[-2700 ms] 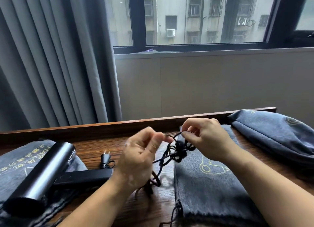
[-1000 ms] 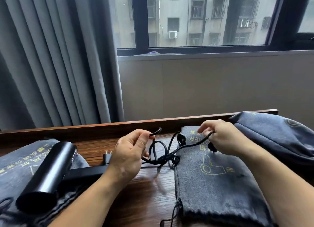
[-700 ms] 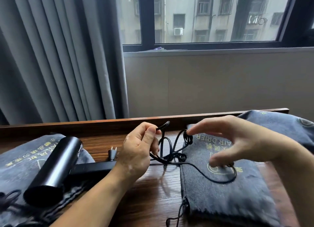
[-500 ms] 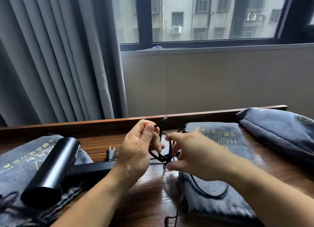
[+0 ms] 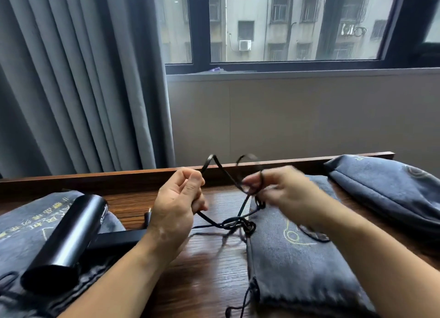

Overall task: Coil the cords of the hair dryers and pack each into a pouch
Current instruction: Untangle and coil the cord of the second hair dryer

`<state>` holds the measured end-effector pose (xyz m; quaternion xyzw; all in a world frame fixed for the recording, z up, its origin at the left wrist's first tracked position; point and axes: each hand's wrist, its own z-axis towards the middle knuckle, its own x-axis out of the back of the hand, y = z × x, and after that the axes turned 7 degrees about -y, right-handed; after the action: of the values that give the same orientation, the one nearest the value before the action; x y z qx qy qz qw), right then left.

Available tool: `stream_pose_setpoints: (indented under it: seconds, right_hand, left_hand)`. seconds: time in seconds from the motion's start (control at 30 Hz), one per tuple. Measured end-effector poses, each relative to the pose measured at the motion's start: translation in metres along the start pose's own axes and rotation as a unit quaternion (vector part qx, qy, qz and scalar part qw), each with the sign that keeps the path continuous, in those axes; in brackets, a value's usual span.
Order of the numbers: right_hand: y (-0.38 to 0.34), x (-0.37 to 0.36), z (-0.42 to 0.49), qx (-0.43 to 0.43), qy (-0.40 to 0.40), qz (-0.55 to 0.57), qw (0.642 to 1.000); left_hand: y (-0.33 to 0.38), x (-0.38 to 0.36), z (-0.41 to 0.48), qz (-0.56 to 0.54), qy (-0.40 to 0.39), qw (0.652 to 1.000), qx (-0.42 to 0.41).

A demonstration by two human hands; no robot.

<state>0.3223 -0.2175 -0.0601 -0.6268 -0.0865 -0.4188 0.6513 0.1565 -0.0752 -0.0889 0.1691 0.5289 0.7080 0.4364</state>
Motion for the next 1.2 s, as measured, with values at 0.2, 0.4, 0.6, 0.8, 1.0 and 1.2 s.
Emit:
stream_pose_setpoints:
  seconds: [0.2, 0.4, 0.6, 0.8, 1.0, 1.2]
  right_hand:
    - [0.053, 0.044, 0.006, -0.111, 0.228, 0.023, 0.967]
    - [0.063, 0.023, 0.014, -0.121, 0.072, -0.048, 0.989]
    - [0.047, 0.027, 0.007, -0.106, 0.127, 0.039, 0.985]
    - [-0.020, 0.004, -0.017, 0.205, -0.016, -0.109, 0.973]
    - [0.010, 0.005, -0.004, 0.135, 0.034, -0.215, 0.967]
    - [0.013, 0.014, -0.002, 0.045, 0.023, -0.039, 0.998]
  left_hand:
    - [-0.004, 0.004, -0.003, 0.106, -0.031, 0.994, 0.022]
    - [-0.009, 0.009, -0.005, 0.269, -0.155, 0.947, 0.085]
    - [-0.025, 0.002, -0.007, 0.561, -0.256, 0.784, 0.072]
    - [-0.035, -0.005, -0.007, 0.552, -0.237, 0.799, 0.015]
    - [-0.026, 0.006, 0.000, 0.522, -0.128, 0.843, -0.007]
    - [-0.008, 0.016, 0.001, 0.426, -0.089, 0.899, 0.043]
